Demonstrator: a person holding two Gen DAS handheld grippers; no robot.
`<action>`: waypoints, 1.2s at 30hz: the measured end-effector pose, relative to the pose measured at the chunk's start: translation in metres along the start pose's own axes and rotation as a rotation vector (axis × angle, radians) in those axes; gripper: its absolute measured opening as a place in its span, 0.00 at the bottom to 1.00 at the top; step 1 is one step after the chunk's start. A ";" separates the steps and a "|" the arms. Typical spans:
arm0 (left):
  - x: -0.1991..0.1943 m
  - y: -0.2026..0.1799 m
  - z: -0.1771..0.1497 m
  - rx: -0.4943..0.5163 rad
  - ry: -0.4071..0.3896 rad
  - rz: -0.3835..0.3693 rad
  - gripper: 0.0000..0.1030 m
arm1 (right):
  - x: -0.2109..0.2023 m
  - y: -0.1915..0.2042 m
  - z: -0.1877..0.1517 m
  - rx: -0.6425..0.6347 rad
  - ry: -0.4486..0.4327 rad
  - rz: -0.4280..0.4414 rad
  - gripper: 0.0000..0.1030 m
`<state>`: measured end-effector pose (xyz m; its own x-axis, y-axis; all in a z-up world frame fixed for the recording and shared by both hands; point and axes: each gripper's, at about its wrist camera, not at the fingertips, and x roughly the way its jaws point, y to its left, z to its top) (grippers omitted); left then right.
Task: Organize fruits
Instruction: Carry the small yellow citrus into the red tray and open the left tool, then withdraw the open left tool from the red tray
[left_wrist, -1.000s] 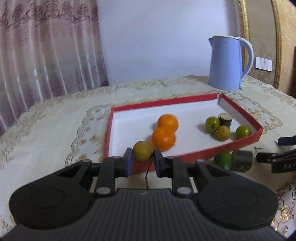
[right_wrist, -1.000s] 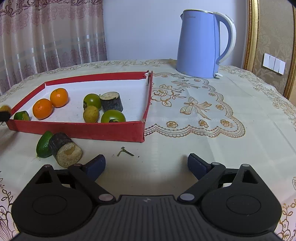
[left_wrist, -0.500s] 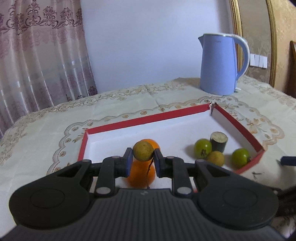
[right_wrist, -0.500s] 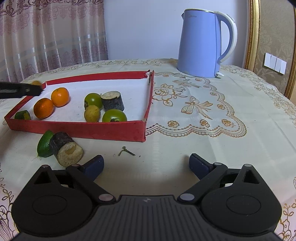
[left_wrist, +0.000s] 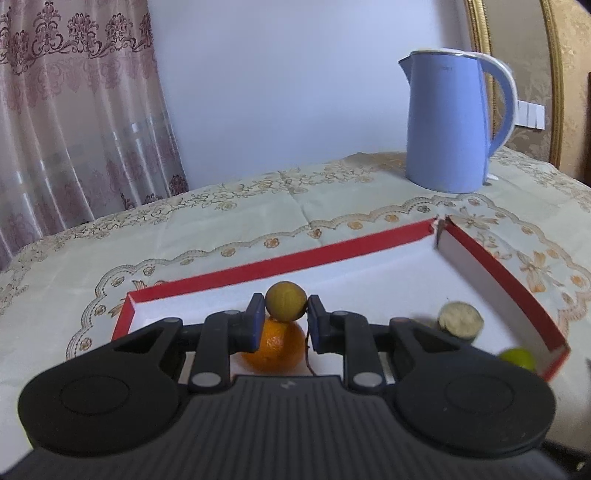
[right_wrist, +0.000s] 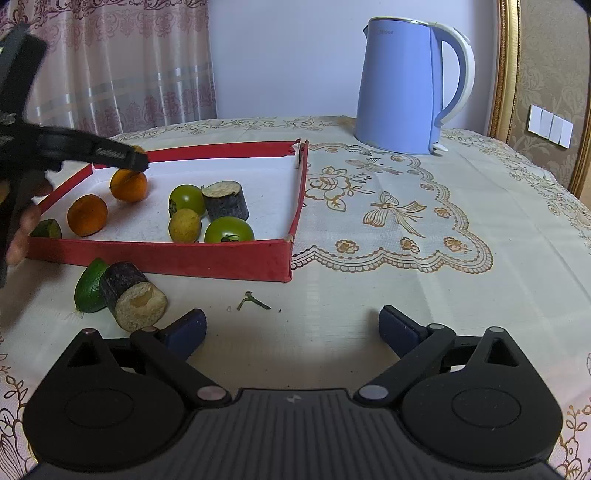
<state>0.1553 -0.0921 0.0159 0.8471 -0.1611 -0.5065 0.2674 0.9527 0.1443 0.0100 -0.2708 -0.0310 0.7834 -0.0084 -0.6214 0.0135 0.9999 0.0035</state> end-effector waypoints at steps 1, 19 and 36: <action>0.004 0.000 0.001 -0.007 0.002 0.004 0.21 | 0.000 -0.001 0.000 0.000 0.000 0.000 0.98; 0.005 0.016 -0.007 -0.048 0.032 0.041 0.40 | 0.000 0.000 0.000 0.000 0.001 0.000 0.98; -0.085 0.044 -0.044 -0.106 -0.042 -0.016 0.73 | 0.000 0.000 0.000 0.000 0.001 0.000 0.98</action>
<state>0.0747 -0.0256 0.0279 0.8620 -0.1853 -0.4719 0.2333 0.9714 0.0448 0.0098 -0.2707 -0.0306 0.7830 -0.0085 -0.6219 0.0134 0.9999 0.0032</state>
